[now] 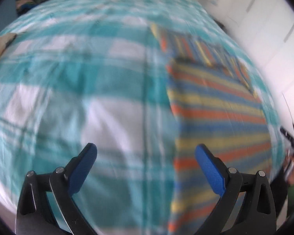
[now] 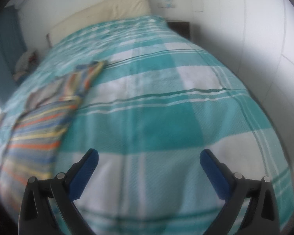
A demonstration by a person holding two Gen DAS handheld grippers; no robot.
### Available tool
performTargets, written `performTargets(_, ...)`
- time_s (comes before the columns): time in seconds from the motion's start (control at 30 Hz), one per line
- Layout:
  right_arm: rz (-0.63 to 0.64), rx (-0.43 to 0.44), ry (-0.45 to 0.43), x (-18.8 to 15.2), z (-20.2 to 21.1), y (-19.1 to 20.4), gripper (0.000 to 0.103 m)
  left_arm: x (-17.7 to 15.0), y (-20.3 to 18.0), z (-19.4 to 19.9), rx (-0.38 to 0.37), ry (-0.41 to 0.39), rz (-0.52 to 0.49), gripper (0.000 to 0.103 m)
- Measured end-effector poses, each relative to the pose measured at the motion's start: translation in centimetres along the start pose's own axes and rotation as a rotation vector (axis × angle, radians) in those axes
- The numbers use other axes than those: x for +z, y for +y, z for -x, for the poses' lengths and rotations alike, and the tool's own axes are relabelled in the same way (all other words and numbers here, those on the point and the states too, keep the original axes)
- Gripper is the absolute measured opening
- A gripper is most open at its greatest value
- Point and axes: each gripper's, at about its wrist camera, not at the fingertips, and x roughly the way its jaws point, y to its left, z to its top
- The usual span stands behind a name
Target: Fold small clothes
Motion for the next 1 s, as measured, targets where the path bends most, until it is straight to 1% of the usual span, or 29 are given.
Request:
performTargets(0.03, 0.012, 0.051, 0.037, -0.5, 0.8, 0.8, 0.102, -1.6, -0.4, 0.0, -0.012, 0.04, -0.009, 0.099)
performTargets(0.1, 0.028, 0.169, 0.124, -2.1, 2.5, 2.4, 0.101, -4.6, -1.3, 0.1, -0.031, 0.105, -0.021, 0.087)
performTargets(0.17, 0.058, 0.264, 0.198, -3.9, 4.1, 4.2, 0.1, -6.6, -2.6, 0.8, -0.023, 0.112, -0.06, 0.084)
performTargets(0.2, 0.074, 0.286, 0.227, -4.7, 4.5, 4.9, 0.099, -7.3, -3.1, 1.1, -0.025, 0.117, -0.08, 0.077)
performTargets(0.23, 0.092, 0.31, 0.268, -5.8, 4.8, 5.9, 0.096, -7.8, -3.5, 1.0, -0.035, 0.131, -0.089, 0.071)
performTargets(0.3, 0.091, 0.341, 0.343, -7.4, 4.5, 6.9, 0.088, -8.5, -4.3, 0.6, -0.034, 0.168, -0.093, 0.041)
performTargets(0.33, 0.083, 0.348, 0.382, -8.1, 4.0, 7.3, 0.08, -8.9, -4.4, 0.3, -0.021, 0.184, -0.1, 0.034)
performTargets(0.37, 0.084, 0.348, 0.409, -8.8, 3.5, 7.7, 0.075, -9.1, -4.4, -0.1, -0.01, 0.196, -0.105, 0.02)
performTargets(0.4, 0.094, 0.337, 0.42, -9.3, 3.0, 8.0, 0.074, -9.2, -4.4, -0.2, -0.01, 0.205, -0.102, 0.011)
performTargets(0.43, 0.101, 0.315, 0.433, -10.0, 2.3, 8.2, 0.074, -9.1, -4.1, -0.1, -0.02, 0.21, -0.093, 0.01)
performTargets(0.47, 0.101, 0.291, 0.47, -10.8, 1.1, 8.4, 0.068, -9.2, -3.8, 0.1, -0.033, 0.213, -0.083, 0.006)
performTargets(0.5, 0.098, 0.289, 0.504, -11.3, 0.1, 8.5, 0.061, -9.1, -3.6, 0.2, -0.046, 0.217, -0.077, 0.005)
performTargets(0.53, 0.096, 0.295, 0.535, -11.9, -0.7, 8.6, 0.043, -9.0, -3.2, 0.4, -0.063, 0.221, -0.074, 0.004)
performTargets(0.57, 0.092, 0.311, 0.559, -12.5, -1.3, 8.6, 0.016, -9.0, -2.9, 0.6, -0.078, 0.226, -0.07, 0.003)
performTargets(0.6, 0.07, 0.333, 0.564, -12.5, -1.5, 8.4, 0.004, -9.0, -2.4, 1.0, -0.099, 0.229, -0.061, 0.002)
performTargets(0.63, 0.034, 0.366, 0.554, -12.1, -1.3, 8.0, 0.004, -8.7, -2.1, 1.4, -0.133, 0.225, -0.044, 0.002)
performTargets(0.7, -0.017, 0.425, 0.482, -10.5, 0.1, 7.4, 0.004, -7.8, -0.9, 3.1, -0.222, 0.191, -0.001, 0.002)
performTargets(0.77, -0.057, 0.47, 0.404, -8.3, 1.5, 7.0, 0.004, -6.2, 0.2, 4.9, -0.299, 0.129, 0.046, 0.002)
performTargets(0.83, -0.064, 0.5, 0.325, -5.6, 2.4, 7.0, 0.004, -3.8, 1.0, 6.0, -0.365, 0.064, 0.078, 0.002)
performTargets(0.93, -0.042, 0.507, 0.217, -1.1, 2.2, 7.5, 0.004, 0.6, 1.5, 6.2, -0.41, -0.018, 0.1, 0.002)
performTargets(1.0, -0.031, 0.494, 0.152, 2.4, 0.9, 7.9, 0.004, 4.5, 0.8, 5.3, -0.398, -0.077, 0.086, 0.002)
